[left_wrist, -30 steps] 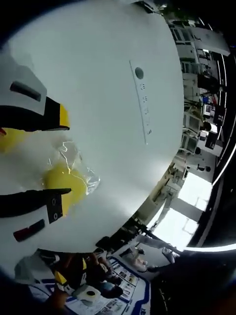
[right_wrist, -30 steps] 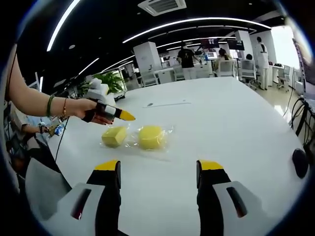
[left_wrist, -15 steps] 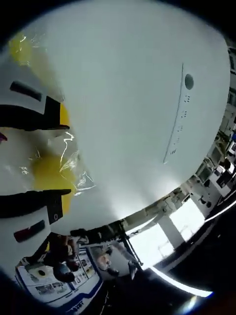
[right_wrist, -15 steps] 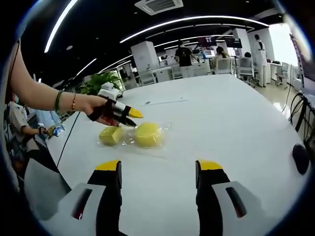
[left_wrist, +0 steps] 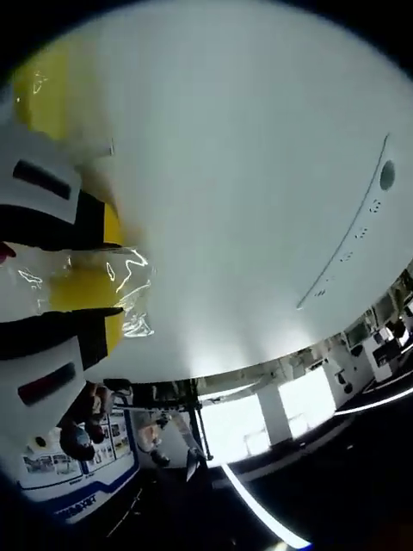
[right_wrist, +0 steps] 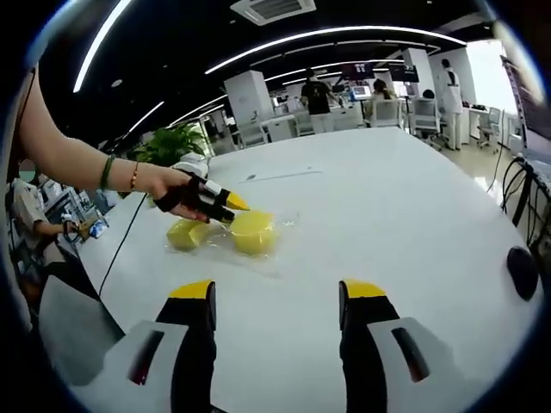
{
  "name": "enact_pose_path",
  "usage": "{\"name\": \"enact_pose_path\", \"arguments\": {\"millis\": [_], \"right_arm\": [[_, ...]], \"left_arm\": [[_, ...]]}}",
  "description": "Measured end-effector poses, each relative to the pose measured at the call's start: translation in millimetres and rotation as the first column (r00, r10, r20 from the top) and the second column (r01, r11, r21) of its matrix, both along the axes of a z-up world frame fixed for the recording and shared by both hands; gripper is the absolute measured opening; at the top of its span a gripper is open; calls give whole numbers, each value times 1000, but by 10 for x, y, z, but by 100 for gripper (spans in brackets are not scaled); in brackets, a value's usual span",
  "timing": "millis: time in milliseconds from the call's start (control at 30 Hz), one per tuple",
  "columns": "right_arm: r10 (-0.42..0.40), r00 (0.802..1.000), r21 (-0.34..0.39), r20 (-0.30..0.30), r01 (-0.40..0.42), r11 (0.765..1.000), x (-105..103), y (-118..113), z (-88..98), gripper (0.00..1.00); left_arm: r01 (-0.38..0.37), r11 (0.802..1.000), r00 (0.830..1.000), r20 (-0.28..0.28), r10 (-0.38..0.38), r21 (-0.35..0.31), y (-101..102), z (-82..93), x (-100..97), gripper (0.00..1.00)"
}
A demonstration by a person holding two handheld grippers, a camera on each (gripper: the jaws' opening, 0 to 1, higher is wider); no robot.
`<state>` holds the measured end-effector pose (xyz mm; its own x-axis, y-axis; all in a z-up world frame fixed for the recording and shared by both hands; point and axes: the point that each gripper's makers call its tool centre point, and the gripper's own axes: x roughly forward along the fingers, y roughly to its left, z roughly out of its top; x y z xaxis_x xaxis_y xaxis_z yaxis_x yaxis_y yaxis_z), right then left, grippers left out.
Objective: Compare the silicone blocks by pressing each to a similar depth, holding the contact briefly, and releasing to observe deformation and rebound differences across the visible hardness samples.
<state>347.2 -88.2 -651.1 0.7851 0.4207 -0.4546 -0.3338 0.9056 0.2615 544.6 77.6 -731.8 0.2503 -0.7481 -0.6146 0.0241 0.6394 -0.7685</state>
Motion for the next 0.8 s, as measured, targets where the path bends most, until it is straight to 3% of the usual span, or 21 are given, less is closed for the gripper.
{"name": "enact_pose_path", "arguments": {"millis": [67,300,433,533,733,767,800], "right_arm": [[-3,1000,3,3,3,1000,5,-7,4,53],[0,1000,-1,1,0,1000,-2,-17,-6,51],[-1,1000,-10,-1,1,1000,-11,-38,-23,50],[0,1000,-11,-2,0,1000,-12,-40,-23,50],[2,1000,-10,0,-2,1000,5,-27,-20,49],[2,1000,-10,1,-2,1000,6,-25,-18,49],[4,1000,-8,1,-4,1000,5,-15,-10,49]], "left_arm": [[-12,1000,1000,-5,12,-4,-31,-11,0,21],[-1,1000,998,56,0,17,-85,-40,9,15],[-24,999,997,76,26,-25,-96,-3,22,6],[-1,1000,991,131,4,-25,-126,28,5,0],[24,1000,983,185,-21,-15,-143,68,-32,0],[38,999,977,212,-37,-4,-152,109,-65,0],[66,998,958,278,-70,21,-161,166,-88,0]]}}
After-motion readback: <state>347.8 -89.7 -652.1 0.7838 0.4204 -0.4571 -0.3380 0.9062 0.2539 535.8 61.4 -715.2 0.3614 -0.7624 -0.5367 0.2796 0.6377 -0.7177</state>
